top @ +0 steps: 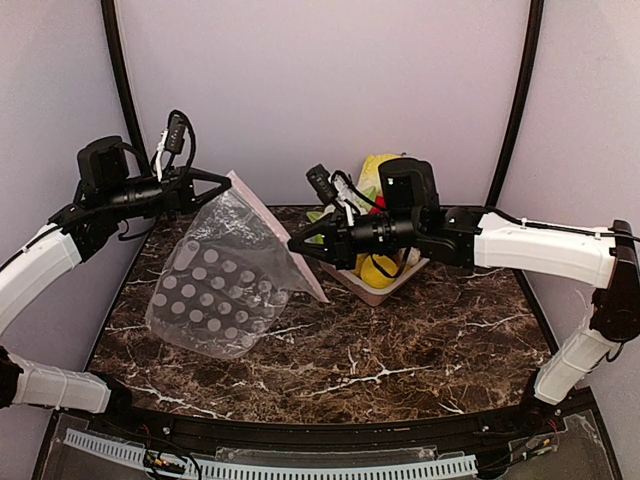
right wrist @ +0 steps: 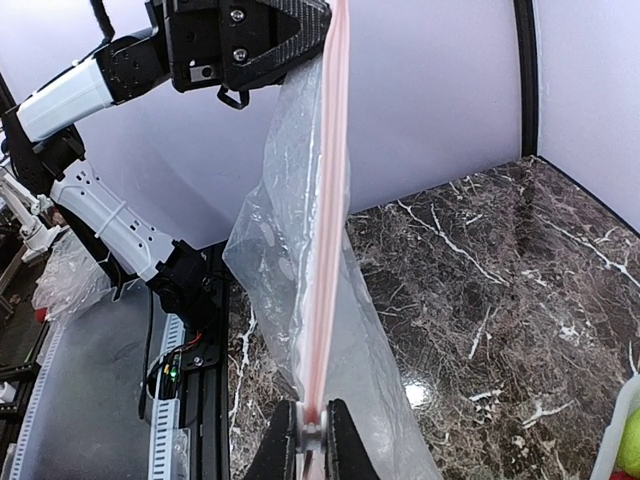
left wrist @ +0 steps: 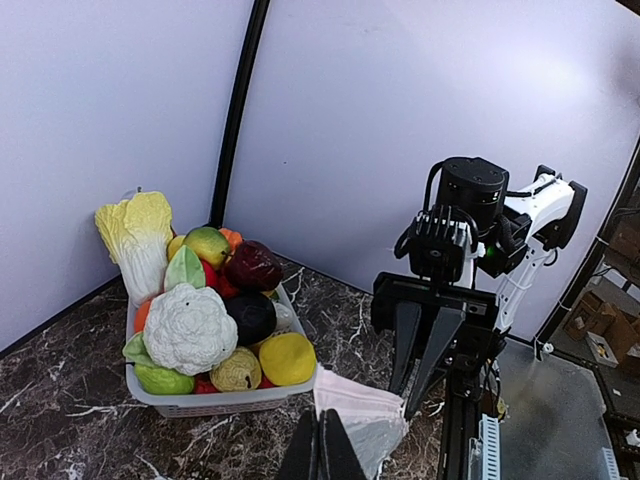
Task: Place the food in the zip-top bag and seal the zipper
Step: Unzip the zipper from the zipper food storage bag.
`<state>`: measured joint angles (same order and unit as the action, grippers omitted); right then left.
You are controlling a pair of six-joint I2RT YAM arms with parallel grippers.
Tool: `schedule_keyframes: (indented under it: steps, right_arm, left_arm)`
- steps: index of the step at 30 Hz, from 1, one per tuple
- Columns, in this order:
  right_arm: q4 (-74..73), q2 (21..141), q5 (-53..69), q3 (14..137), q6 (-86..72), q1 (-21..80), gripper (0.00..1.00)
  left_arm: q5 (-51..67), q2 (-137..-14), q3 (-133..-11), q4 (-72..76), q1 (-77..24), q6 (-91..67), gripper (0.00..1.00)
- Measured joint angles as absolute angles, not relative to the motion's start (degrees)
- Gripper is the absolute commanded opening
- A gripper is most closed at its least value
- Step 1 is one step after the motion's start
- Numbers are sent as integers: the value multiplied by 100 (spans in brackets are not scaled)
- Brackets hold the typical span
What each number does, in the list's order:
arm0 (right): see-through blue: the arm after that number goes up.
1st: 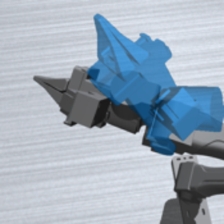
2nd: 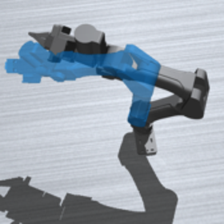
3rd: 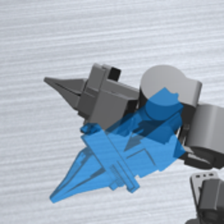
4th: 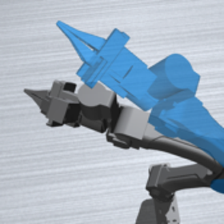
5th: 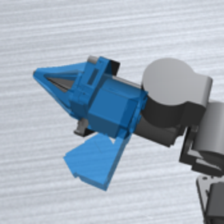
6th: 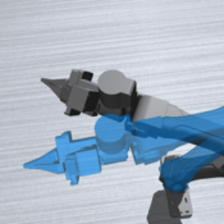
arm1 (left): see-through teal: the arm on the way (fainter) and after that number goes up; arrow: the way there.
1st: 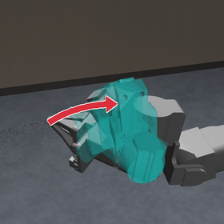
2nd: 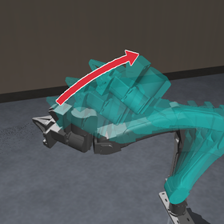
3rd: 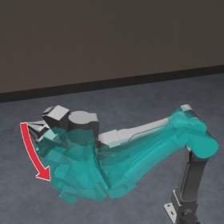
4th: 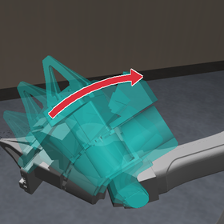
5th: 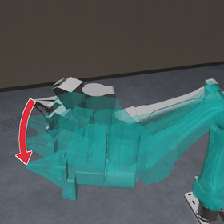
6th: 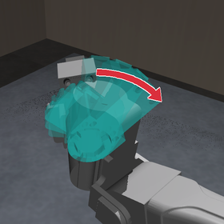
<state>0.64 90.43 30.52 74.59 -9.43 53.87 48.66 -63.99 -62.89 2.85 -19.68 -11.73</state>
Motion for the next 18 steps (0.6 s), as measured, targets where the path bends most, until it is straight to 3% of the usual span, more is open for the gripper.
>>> schedule_keyframes:
  steps: [18]
  right_arm:
    - [-1245, 9052, 2904, 8475, -1020, 5387, 3]
  left_arm:
    - [5168, -6512, -6849, 113, -1903, -1138, 1]
